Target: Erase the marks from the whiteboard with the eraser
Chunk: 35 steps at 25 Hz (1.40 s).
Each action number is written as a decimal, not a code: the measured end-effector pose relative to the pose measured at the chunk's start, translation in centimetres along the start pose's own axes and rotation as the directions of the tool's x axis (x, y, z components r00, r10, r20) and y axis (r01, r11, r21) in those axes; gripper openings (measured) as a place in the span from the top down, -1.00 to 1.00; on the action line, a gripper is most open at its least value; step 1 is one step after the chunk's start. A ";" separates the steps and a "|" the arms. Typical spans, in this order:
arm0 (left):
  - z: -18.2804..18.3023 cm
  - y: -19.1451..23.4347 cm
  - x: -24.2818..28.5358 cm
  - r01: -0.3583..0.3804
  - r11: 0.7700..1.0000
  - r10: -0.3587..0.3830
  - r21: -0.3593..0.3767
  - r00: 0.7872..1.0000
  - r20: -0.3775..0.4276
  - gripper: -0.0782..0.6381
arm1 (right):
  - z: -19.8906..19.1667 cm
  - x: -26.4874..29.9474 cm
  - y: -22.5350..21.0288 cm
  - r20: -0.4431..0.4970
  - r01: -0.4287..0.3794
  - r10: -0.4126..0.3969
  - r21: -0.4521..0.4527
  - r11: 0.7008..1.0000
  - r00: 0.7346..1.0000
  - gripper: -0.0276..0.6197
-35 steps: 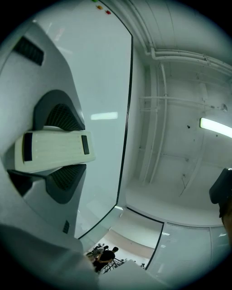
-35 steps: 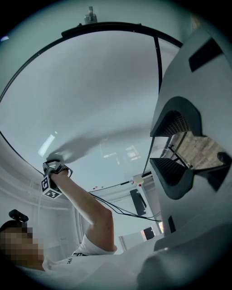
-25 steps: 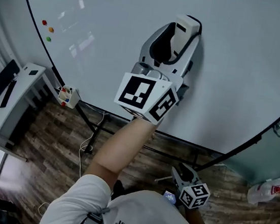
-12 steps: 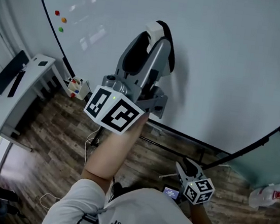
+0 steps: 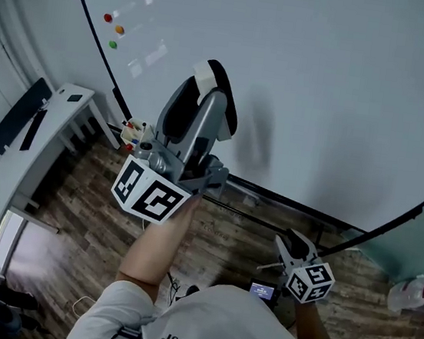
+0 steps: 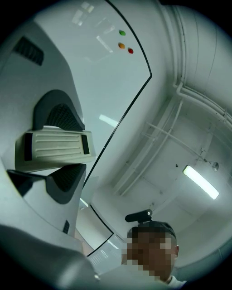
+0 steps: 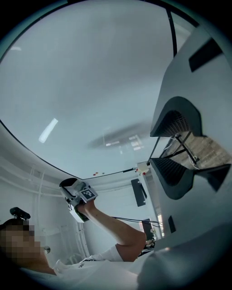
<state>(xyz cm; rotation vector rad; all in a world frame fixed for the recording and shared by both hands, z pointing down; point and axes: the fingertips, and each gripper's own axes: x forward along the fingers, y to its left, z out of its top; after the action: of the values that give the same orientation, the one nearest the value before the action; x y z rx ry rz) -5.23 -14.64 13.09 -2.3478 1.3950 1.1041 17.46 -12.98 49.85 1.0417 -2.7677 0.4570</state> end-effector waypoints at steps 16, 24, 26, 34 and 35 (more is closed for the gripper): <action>0.0 5.0 -8.5 0.016 0.992 -0.025 -0.126 0.997 -0.073 0.11 | 0.3 1.7 5.2 0.035 0.075 -0.075 0.006 0.997 0.997 0.42; -2.7 5.6 -12.5 0.029 0.977 -0.060 -0.210 0.988 -0.142 0.11 | 0.4 1.4 6.4 0.036 0.116 -0.116 -0.008 0.993 0.993 0.42; -3.3 5.7 -13.6 0.024 0.973 -0.062 -0.231 0.986 -0.157 0.11 | 0.3 1.1 6.6 0.039 0.125 -0.125 -0.008 0.992 0.991 0.42; -4.7 6.4 -17.7 -0.012 0.961 -0.050 -0.278 0.975 -0.216 0.11 | 0.5 0.5 7.8 0.065 0.149 -0.149 -0.002 0.989 0.987 0.44; -4.9 6.5 -18.1 -0.018 0.959 -0.048 -0.283 0.973 -0.224 0.11 | 0.5 0.4 7.9 0.066 0.151 -0.151 -0.002 0.989 0.986 0.44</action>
<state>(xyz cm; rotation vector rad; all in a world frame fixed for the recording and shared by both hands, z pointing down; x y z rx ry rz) -13.13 -8.38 30.24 -2.7618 1.3642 1.1235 11.87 -7.79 47.69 1.2753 -2.7171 0.3993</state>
